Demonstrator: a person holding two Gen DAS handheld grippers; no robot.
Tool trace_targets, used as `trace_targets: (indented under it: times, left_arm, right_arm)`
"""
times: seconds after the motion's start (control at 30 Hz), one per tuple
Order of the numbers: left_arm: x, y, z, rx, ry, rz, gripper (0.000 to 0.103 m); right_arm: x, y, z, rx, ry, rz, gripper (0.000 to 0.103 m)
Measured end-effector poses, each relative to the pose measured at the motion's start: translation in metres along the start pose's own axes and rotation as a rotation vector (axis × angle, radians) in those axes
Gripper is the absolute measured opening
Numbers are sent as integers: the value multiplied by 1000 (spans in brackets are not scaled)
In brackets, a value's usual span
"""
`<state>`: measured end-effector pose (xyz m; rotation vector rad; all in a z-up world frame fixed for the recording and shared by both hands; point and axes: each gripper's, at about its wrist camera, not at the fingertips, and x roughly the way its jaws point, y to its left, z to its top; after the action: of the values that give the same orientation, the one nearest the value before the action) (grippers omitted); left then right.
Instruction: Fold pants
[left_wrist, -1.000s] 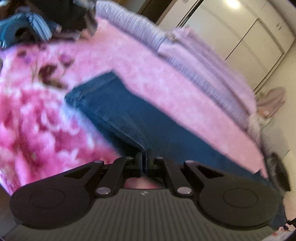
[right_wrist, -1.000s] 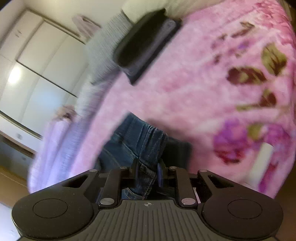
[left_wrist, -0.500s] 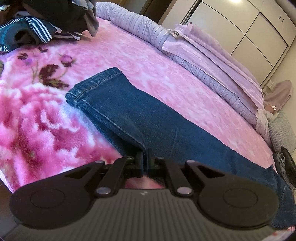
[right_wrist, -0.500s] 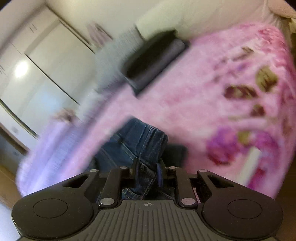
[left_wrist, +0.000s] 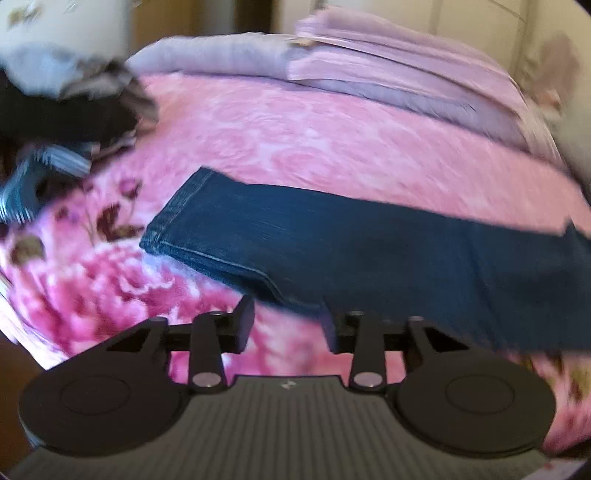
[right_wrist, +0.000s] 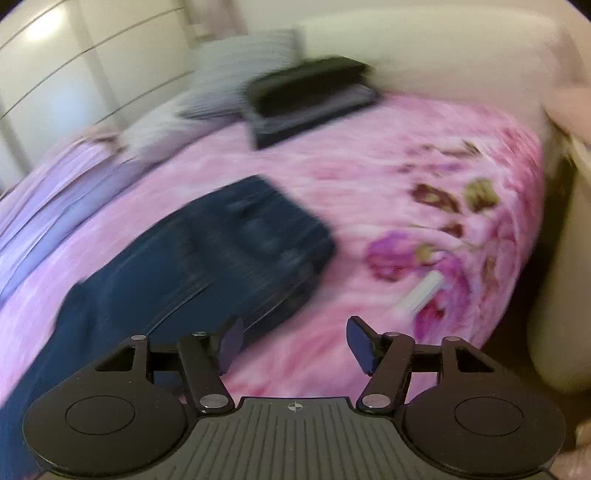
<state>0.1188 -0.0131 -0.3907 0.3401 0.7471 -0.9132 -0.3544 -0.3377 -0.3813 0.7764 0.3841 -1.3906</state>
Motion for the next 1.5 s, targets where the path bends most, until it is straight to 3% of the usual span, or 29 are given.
trace_targets:
  times: [0.2, 0.47, 0.77, 1.0, 1.27, 1.5]
  left_arm:
    - [-63, -39, -12, 164, -24, -42, 60]
    - [-108, -71, -38, 268, -52, -131, 62]
    - [-115, -103, -41, 340, -59, -184, 62]
    - [-88, -141, -23, 399, -43, -240, 62]
    - [-14, -199, 52, 424, -92, -445, 55]
    - [90, -278, 114, 358, 37, -629, 54]
  right_arm:
    - [-48, 47, -33, -113, 6, 100, 65]
    - [-98, 77, -62, -219, -31, 148, 67]
    - [-98, 71, -64, -226, -25, 153, 68]
    - [-63, 50, -35, -203, -4, 124, 68]
    - [12, 7, 57, -166, -79, 145, 68]
    - [112, -27, 139, -49, -71, 218, 68]
